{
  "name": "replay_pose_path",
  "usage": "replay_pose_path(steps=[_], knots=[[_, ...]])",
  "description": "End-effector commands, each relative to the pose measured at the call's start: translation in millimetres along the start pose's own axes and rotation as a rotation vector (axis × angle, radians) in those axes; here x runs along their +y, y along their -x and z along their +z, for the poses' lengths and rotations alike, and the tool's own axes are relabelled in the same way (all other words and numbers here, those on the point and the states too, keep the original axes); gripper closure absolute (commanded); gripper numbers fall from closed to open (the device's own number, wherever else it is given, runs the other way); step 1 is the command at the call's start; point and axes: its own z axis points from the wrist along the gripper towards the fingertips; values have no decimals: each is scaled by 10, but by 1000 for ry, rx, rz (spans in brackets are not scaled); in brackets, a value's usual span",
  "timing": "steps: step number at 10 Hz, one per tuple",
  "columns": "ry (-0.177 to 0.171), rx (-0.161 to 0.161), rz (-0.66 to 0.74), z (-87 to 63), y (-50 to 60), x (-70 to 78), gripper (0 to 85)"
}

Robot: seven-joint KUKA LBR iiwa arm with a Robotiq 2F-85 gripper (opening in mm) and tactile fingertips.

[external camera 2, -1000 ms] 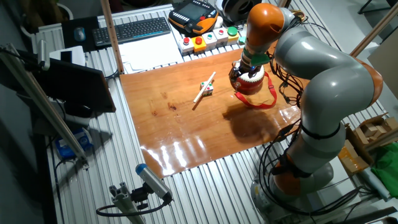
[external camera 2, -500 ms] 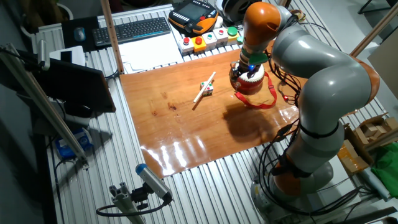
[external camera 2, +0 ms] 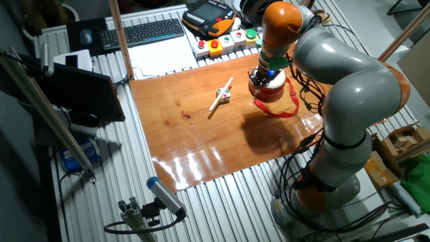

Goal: Play the drum

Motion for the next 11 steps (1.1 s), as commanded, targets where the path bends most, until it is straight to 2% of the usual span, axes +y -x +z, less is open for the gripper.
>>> replay_pose_path(steps=[1, 4, 7, 11], knots=[[0, 0, 2, 0, 0, -1, 843], [0, -3, 24, 20, 14, 15, 843], [3, -6, 45, 112, 87, 81, 843], [3, -35, 99, 363, 171, 312, 843]])
